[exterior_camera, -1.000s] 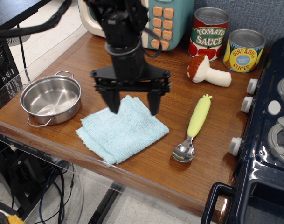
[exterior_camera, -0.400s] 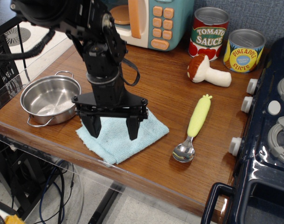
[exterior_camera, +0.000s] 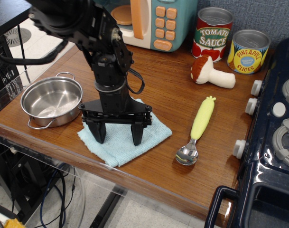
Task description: Move in cloth table
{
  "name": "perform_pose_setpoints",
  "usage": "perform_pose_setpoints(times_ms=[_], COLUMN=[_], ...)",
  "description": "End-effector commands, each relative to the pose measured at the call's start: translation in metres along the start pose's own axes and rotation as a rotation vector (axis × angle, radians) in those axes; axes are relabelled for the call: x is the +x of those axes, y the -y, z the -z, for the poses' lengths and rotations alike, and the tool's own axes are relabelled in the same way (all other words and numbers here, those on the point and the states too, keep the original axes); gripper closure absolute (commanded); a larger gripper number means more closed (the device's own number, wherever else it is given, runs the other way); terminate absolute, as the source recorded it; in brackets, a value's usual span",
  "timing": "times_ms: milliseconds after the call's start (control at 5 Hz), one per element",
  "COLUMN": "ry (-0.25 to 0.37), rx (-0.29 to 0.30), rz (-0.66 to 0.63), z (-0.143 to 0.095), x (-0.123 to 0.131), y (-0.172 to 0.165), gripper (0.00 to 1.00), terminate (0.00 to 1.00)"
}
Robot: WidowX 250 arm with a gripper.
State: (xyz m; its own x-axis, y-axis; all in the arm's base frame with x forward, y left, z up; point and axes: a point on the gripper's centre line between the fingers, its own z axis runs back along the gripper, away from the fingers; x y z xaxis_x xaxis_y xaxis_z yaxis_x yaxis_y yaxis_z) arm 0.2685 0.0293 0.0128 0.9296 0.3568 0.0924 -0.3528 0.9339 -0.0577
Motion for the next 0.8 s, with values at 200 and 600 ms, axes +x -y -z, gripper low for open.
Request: perform_pose_setpoints(times_ms=[200, 600], ry=[0.093, 0.149], rx=[-0.039, -0.053], rz=[-0.046, -0.103], z=[0.002, 0.004], x=[0.049, 0.096], y=[0.001, -0.011], gripper=[0.0, 0.0], terminate=[0.0, 0.0])
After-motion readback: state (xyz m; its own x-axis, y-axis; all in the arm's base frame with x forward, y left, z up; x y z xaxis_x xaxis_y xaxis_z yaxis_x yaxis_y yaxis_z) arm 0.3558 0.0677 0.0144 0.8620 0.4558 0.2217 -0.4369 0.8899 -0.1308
